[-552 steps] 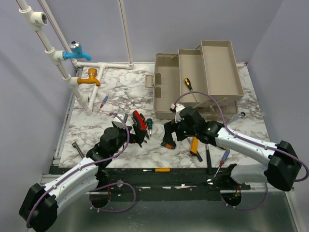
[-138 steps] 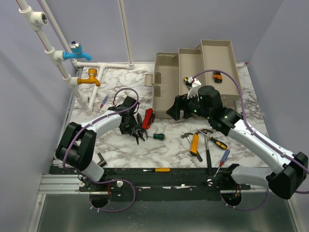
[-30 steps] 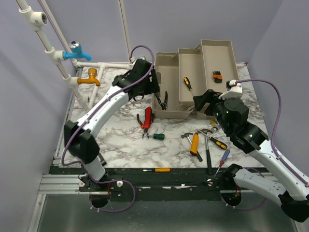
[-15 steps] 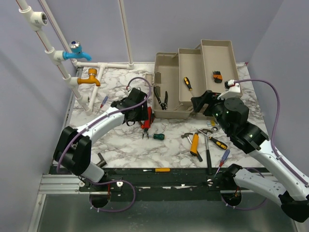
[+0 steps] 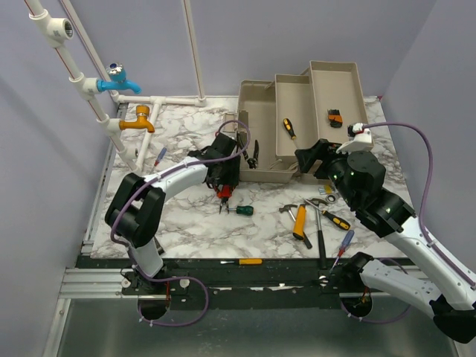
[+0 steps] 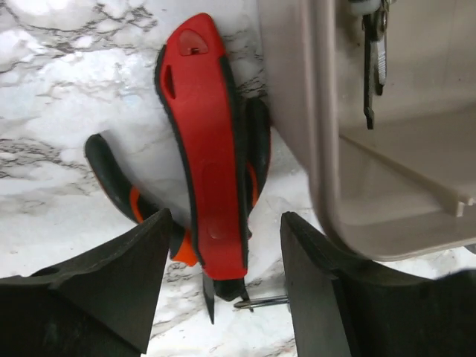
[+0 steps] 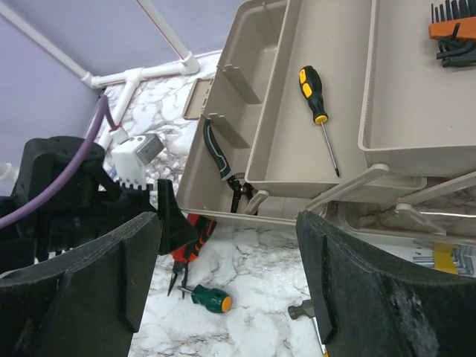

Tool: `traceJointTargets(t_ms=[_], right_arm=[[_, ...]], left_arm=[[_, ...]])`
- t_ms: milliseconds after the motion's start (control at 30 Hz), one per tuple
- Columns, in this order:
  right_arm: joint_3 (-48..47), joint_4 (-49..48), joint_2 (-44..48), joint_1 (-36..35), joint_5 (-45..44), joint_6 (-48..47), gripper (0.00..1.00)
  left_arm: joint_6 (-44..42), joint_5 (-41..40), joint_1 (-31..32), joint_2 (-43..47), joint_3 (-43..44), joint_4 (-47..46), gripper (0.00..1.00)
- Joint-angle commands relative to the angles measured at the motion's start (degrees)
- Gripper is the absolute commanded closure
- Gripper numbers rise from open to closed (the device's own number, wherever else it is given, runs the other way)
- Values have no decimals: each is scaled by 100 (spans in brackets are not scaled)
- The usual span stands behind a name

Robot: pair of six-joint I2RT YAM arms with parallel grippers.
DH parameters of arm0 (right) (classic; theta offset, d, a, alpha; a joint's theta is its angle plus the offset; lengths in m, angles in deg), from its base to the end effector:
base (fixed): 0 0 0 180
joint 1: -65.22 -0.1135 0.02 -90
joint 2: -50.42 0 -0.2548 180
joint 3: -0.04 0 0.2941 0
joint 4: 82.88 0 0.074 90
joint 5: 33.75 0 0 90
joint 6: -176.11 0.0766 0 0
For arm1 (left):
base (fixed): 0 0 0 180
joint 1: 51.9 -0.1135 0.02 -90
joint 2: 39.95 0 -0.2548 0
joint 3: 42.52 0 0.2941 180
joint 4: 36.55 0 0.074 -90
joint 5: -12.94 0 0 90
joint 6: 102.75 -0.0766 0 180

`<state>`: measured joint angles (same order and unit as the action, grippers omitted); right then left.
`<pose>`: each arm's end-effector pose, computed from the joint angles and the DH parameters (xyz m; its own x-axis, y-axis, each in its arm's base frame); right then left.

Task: Pack the tool kit

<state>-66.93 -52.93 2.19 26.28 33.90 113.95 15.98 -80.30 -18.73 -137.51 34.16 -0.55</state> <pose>0.2290 0.1476 0.3699 -0.2697 0.3374 -0.9019 -0.1868 0.9005 0.3927 0.3460 -0.2210 0.1352 -0.8649 -0.0080 -0.5019 0.1194 0.9679 -0.2211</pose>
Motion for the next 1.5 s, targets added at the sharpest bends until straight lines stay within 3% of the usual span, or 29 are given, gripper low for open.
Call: traceJointTargets(t_ms=[0, 233, 367, 433, 800, 967, 1133, 1267, 1467], right_arm=[[51, 46, 40, -15, 71, -89, 19], [33, 46, 67, -15, 60, -97, 19], [27, 48, 86, -15, 58, -101, 19], [19, 50, 78, -16, 58, -117, 19], [70, -60, 114, -17, 87, -94, 19], [69, -49, 96, -17, 104, -71, 19], [94, -64, 112, -17, 99, -58, 19], [88, -52, 126, -17, 102, -54, 19], [112, -36, 182, -17, 70, -85, 19]], left_arm=[[-245, 47, 84, -467, 456, 246, 40], [116, -141, 80, -878, 595, 551, 43], [206, -161, 70, -766, 427, 477, 61], [212, -256, 72, -600, 335, 469, 72], [246, -934, 80, 1011, -55, 542, 89], [362, -1156, 83, 1657, -92, 540, 89], [30, -630, 78, 1980, 161, 67, 89], [-172, -20, 77, 1713, 780, -90, 89], [-373, 251, 76, 820, 1756, -53, 89]])
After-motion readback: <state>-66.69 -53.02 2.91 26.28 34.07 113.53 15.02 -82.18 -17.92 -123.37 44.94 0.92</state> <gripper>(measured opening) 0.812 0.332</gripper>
